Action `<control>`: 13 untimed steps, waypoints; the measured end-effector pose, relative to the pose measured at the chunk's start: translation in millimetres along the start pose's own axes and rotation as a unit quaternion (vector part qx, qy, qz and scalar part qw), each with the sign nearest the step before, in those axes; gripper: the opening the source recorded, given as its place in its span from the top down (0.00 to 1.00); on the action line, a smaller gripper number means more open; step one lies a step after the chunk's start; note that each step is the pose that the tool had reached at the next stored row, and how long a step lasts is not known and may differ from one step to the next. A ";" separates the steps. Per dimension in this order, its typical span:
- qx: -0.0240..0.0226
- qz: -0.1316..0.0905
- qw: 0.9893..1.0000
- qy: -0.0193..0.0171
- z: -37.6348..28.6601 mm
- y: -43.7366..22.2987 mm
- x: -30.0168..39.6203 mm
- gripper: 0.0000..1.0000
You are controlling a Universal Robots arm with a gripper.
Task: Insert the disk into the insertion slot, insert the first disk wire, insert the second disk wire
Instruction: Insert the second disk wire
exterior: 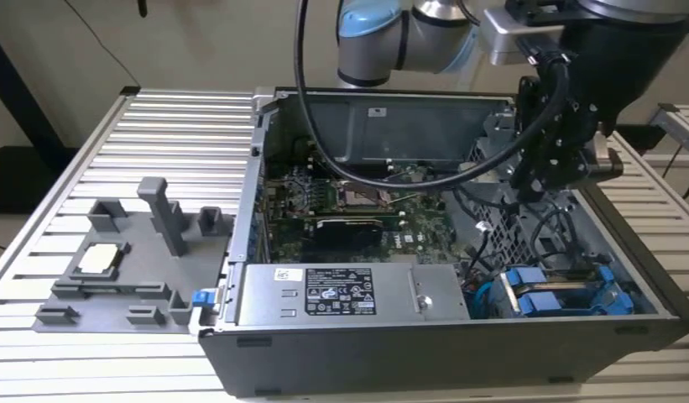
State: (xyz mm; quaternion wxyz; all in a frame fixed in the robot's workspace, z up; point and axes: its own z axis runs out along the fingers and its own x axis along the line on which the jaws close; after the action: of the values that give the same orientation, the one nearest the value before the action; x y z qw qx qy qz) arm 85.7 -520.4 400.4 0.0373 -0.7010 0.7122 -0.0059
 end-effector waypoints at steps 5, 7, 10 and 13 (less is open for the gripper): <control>0.003 0.000 1.000 0.004 0.5 3.4 -0.6 0.73; 0.005 -0.002 1.000 0.014 1.1 4.8 -2.7 0.73; 0.008 -0.007 1.000 0.028 2.4 6.7 -6.0 0.73; 0.011 -0.017 0.999 0.032 5.8 7.7 -11.0 0.73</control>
State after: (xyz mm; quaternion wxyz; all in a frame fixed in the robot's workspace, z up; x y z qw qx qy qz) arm 78.5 -509.1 394.7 0.0221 -0.7119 0.7010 -0.0362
